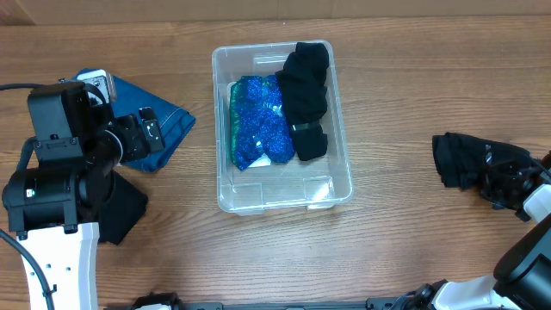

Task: Pack container
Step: 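Press and tuck the black cloth into the bin with the right gripper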

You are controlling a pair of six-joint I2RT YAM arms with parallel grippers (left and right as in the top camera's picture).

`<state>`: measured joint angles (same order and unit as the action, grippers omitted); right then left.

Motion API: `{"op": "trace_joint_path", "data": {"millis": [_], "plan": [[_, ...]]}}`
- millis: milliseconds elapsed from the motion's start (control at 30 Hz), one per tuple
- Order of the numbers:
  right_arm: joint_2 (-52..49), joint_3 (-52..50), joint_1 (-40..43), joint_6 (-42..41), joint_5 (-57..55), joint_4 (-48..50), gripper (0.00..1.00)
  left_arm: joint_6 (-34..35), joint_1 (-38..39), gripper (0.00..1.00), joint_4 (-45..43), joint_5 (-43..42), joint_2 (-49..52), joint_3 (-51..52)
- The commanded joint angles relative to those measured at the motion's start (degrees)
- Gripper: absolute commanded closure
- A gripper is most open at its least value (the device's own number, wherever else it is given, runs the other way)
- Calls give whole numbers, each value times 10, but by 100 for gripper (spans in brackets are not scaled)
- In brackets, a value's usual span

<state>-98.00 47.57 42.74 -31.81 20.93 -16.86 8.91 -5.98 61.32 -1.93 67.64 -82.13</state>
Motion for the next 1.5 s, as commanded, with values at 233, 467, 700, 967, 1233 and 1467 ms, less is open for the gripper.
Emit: {"op": "trace_joint_path", "data": {"millis": [233, 467, 700, 967, 1233, 1467], "plan": [[152, 274, -159, 261, 122, -155, 96, 5, 1, 0, 0, -7, 2, -12], [165, 402, -539, 707, -116, -340, 96, 5, 1, 0, 2, -7, 2, -12], [101, 399, -782, 888, -196, -428, 96, 5, 1, 0, 4, -7, 2, -12], [46, 363, -803, 888, -149, -457, 96, 5, 1, 0, 10, -7, 2, -12], [43, 334, -810, 910, -122, -467, 96, 5, 1, 0, 11, -7, 2, -12], [-31, 334, -788, 851, -195, -345, 0, 5, 1, 0, 11, -7, 2, -12]]}}
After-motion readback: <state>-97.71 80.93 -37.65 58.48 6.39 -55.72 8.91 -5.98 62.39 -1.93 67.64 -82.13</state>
